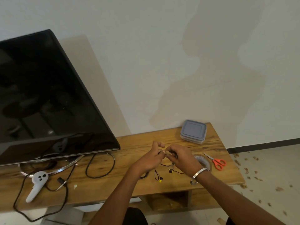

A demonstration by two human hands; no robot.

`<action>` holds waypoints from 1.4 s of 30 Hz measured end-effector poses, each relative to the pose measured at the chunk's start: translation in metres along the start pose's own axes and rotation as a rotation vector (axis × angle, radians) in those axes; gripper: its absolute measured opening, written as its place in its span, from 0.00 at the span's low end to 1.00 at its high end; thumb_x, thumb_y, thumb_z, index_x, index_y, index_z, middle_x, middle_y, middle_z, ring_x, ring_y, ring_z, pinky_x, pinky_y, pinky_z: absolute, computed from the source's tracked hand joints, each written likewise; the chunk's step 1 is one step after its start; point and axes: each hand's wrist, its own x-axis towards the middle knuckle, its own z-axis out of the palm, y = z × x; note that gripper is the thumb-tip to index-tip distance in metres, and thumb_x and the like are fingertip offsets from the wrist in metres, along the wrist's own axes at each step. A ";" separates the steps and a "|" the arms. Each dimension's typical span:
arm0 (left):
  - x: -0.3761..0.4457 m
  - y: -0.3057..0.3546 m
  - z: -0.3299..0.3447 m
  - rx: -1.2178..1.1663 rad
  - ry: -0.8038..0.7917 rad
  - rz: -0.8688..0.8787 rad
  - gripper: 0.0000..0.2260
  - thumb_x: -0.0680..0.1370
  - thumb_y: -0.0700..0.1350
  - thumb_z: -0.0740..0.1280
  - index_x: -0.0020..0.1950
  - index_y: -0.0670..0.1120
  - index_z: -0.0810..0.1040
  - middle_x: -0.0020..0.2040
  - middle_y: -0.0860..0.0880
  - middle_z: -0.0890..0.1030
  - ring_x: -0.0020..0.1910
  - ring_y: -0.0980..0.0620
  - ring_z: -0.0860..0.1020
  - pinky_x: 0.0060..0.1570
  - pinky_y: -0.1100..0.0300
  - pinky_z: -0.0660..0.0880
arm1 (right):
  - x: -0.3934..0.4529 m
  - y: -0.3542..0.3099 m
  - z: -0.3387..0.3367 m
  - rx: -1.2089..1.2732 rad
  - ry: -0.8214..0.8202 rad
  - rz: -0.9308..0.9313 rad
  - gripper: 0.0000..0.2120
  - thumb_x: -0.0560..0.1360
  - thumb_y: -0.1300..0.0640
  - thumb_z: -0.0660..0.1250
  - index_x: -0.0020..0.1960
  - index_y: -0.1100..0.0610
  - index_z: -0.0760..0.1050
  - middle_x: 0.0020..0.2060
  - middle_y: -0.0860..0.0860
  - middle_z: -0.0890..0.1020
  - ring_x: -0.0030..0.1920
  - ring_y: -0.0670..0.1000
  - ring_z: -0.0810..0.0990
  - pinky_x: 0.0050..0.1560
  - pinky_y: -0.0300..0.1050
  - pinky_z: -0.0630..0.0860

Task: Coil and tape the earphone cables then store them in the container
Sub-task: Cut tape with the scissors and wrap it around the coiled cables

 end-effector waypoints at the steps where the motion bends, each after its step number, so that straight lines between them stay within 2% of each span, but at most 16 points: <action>1: 0.001 -0.002 0.000 -0.020 0.000 -0.017 0.09 0.83 0.49 0.54 0.62 0.52 0.60 0.40 0.53 0.70 0.39 0.56 0.69 0.43 0.58 0.67 | -0.001 0.001 0.000 -0.035 -0.001 -0.034 0.07 0.77 0.54 0.65 0.50 0.57 0.79 0.35 0.42 0.70 0.35 0.39 0.68 0.36 0.30 0.65; 5: 0.003 -0.001 0.000 -0.092 0.011 -0.055 0.07 0.83 0.48 0.53 0.60 0.50 0.63 0.38 0.53 0.70 0.36 0.56 0.67 0.41 0.58 0.65 | -0.002 0.003 0.000 -0.223 -0.013 -0.127 0.10 0.79 0.51 0.60 0.53 0.55 0.77 0.44 0.49 0.74 0.40 0.49 0.76 0.39 0.42 0.73; 10: 0.000 0.001 0.000 -0.100 0.005 -0.028 0.05 0.83 0.49 0.54 0.55 0.49 0.64 0.38 0.53 0.70 0.36 0.57 0.67 0.37 0.63 0.65 | 0.007 0.008 0.000 -0.359 -0.029 -0.220 0.03 0.75 0.58 0.67 0.47 0.55 0.79 0.39 0.50 0.76 0.35 0.50 0.76 0.32 0.43 0.75; 13: -0.002 -0.001 -0.004 -0.013 0.009 0.033 0.07 0.82 0.52 0.57 0.55 0.49 0.66 0.42 0.53 0.72 0.41 0.55 0.70 0.44 0.59 0.69 | 0.015 0.011 0.000 -0.275 -0.069 -0.150 0.07 0.78 0.55 0.64 0.48 0.58 0.78 0.41 0.51 0.74 0.38 0.52 0.75 0.38 0.44 0.72; 16: -0.003 -0.001 -0.008 0.059 0.073 0.065 0.07 0.83 0.49 0.57 0.55 0.47 0.68 0.40 0.52 0.70 0.36 0.55 0.67 0.38 0.58 0.65 | 0.016 0.006 -0.006 -0.112 -0.154 -0.080 0.09 0.79 0.53 0.62 0.53 0.57 0.78 0.38 0.45 0.72 0.38 0.44 0.71 0.40 0.35 0.66; 19: -0.002 -0.007 -0.009 0.025 0.164 0.065 0.07 0.83 0.50 0.56 0.53 0.47 0.66 0.40 0.47 0.68 0.36 0.51 0.65 0.38 0.56 0.64 | 0.015 0.007 -0.011 0.140 -0.208 0.044 0.12 0.77 0.55 0.65 0.60 0.51 0.76 0.39 0.40 0.75 0.38 0.39 0.72 0.40 0.30 0.68; 23: -0.001 -0.009 -0.008 -0.054 0.210 0.060 0.04 0.83 0.49 0.56 0.51 0.50 0.65 0.42 0.50 0.70 0.40 0.52 0.68 0.43 0.55 0.67 | 0.006 0.013 -0.001 0.314 -0.287 0.152 0.07 0.75 0.53 0.69 0.49 0.42 0.75 0.49 0.43 0.77 0.48 0.42 0.75 0.45 0.30 0.71; 25: -0.001 -0.004 -0.008 -0.109 0.234 0.075 0.04 0.83 0.48 0.55 0.50 0.50 0.65 0.41 0.51 0.69 0.40 0.53 0.67 0.43 0.58 0.67 | 0.001 0.017 0.007 0.356 -0.314 0.196 0.07 0.74 0.53 0.69 0.51 0.45 0.77 0.53 0.45 0.79 0.51 0.45 0.76 0.48 0.32 0.73; 27: -0.002 0.002 -0.010 -0.182 0.264 0.089 0.03 0.84 0.47 0.55 0.51 0.50 0.65 0.39 0.51 0.69 0.38 0.54 0.67 0.42 0.60 0.66 | -0.004 0.018 0.013 0.340 -0.326 0.236 0.07 0.75 0.55 0.69 0.53 0.51 0.78 0.51 0.44 0.78 0.49 0.43 0.76 0.46 0.28 0.71; 29: -0.002 0.007 -0.013 -0.252 0.291 0.094 0.04 0.84 0.45 0.54 0.52 0.47 0.66 0.38 0.52 0.68 0.37 0.55 0.66 0.41 0.61 0.65 | -0.008 0.018 0.021 0.298 -0.310 0.271 0.04 0.75 0.56 0.68 0.45 0.46 0.77 0.48 0.43 0.77 0.48 0.43 0.74 0.44 0.27 0.69; 31: -0.001 0.010 -0.016 -0.343 0.309 0.093 0.04 0.84 0.44 0.54 0.51 0.46 0.66 0.37 0.52 0.67 0.35 0.55 0.66 0.39 0.61 0.64 | -0.009 0.022 0.033 0.225 -0.260 0.302 0.11 0.76 0.55 0.67 0.39 0.41 0.72 0.48 0.46 0.78 0.50 0.46 0.73 0.47 0.34 0.68; 33: 0.000 0.012 -0.016 -0.454 0.328 0.087 0.05 0.84 0.43 0.53 0.50 0.47 0.66 0.36 0.52 0.66 0.33 0.56 0.65 0.37 0.62 0.63 | -0.008 0.024 0.045 0.177 -0.231 0.378 0.08 0.76 0.53 0.66 0.40 0.43 0.74 0.48 0.48 0.78 0.50 0.45 0.73 0.49 0.41 0.69; 35: 0.000 0.013 -0.014 -0.555 0.348 0.074 0.06 0.84 0.42 0.52 0.49 0.46 0.66 0.35 0.52 0.65 0.31 0.57 0.65 0.35 0.63 0.62 | -0.005 0.020 0.052 0.373 -0.228 0.496 0.06 0.78 0.57 0.63 0.45 0.51 0.76 0.43 0.50 0.79 0.45 0.47 0.75 0.45 0.44 0.75; 37: 0.000 0.012 -0.012 -0.632 0.365 0.052 0.07 0.85 0.41 0.51 0.49 0.46 0.66 0.34 0.52 0.65 0.30 0.57 0.64 0.33 0.63 0.61 | -0.002 0.009 0.055 0.748 -0.214 0.646 0.05 0.79 0.64 0.60 0.48 0.61 0.75 0.42 0.56 0.79 0.43 0.51 0.78 0.47 0.44 0.79; 40: 0.003 0.008 -0.005 -0.725 0.408 -0.013 0.07 0.85 0.41 0.51 0.49 0.46 0.66 0.35 0.50 0.66 0.30 0.56 0.64 0.31 0.64 0.61 | 0.000 -0.003 0.054 1.071 -0.161 0.682 0.08 0.79 0.68 0.60 0.54 0.71 0.74 0.48 0.63 0.79 0.52 0.56 0.80 0.58 0.49 0.78; 42: 0.008 0.004 0.001 -0.776 0.480 -0.094 0.07 0.85 0.42 0.51 0.49 0.45 0.66 0.36 0.49 0.67 0.31 0.55 0.65 0.28 0.64 0.64 | 0.001 -0.011 0.050 1.234 -0.136 0.661 0.10 0.79 0.69 0.58 0.57 0.73 0.72 0.52 0.63 0.80 0.55 0.56 0.80 0.55 0.44 0.80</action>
